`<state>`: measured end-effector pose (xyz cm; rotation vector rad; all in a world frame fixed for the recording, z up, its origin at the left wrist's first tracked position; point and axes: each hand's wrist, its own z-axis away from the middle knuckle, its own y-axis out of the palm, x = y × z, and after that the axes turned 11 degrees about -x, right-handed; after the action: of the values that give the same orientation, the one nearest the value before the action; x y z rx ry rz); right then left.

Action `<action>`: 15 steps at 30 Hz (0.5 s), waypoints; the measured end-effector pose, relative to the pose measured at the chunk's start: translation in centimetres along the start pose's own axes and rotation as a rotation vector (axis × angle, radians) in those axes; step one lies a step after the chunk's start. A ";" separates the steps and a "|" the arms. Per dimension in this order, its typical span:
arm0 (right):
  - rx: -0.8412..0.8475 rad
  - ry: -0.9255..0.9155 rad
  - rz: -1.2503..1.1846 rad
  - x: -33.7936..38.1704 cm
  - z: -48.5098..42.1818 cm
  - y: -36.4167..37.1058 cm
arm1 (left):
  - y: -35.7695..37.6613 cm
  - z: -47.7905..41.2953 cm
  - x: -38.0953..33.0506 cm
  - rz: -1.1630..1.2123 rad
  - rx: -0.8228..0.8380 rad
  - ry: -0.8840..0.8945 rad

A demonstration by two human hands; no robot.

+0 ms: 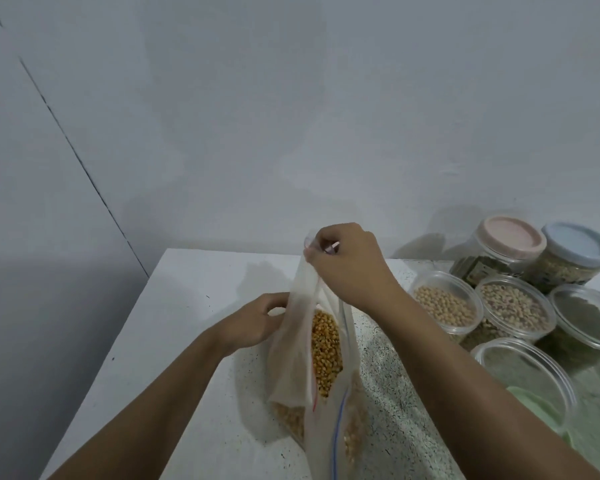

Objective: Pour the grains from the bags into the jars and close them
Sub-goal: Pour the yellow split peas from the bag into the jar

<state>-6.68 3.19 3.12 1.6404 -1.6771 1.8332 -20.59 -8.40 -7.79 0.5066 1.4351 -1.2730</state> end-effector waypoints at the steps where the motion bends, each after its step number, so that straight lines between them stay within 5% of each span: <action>1: -0.016 0.008 -0.045 -0.1 0.0 -0.3 | -0.1 -0.3 0.3 -0.027 -0.020 0.000; 15: 0.020 -0.021 -0.420 3.0 -0.4 -1.6 | -2.9 1.6 -0.1 0.194 -0.439 0.162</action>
<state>-6.92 2.49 6.42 1.8516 -1.2024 1.6315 -22.30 -10.70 -6.20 0.4423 1.6982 -0.7457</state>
